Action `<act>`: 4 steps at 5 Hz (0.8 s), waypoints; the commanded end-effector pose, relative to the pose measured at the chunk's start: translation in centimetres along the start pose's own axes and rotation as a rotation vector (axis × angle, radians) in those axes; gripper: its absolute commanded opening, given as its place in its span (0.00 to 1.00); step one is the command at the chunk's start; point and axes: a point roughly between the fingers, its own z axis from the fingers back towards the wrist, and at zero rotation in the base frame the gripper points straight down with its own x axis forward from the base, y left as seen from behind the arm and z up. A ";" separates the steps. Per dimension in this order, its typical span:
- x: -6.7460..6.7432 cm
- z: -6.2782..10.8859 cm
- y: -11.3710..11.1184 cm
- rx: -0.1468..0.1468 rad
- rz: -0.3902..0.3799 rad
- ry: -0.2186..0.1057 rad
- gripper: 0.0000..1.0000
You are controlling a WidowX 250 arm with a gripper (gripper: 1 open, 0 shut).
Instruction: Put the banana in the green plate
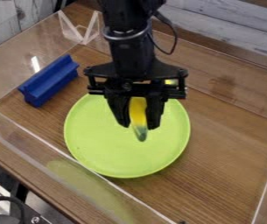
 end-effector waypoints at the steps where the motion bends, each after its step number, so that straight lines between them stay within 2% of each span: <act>1: 0.6 0.1 0.0 -0.012 0.014 -0.033 0.00; 4: 0.6 -1.3 0.3 0.000 0.022 -0.038 0.00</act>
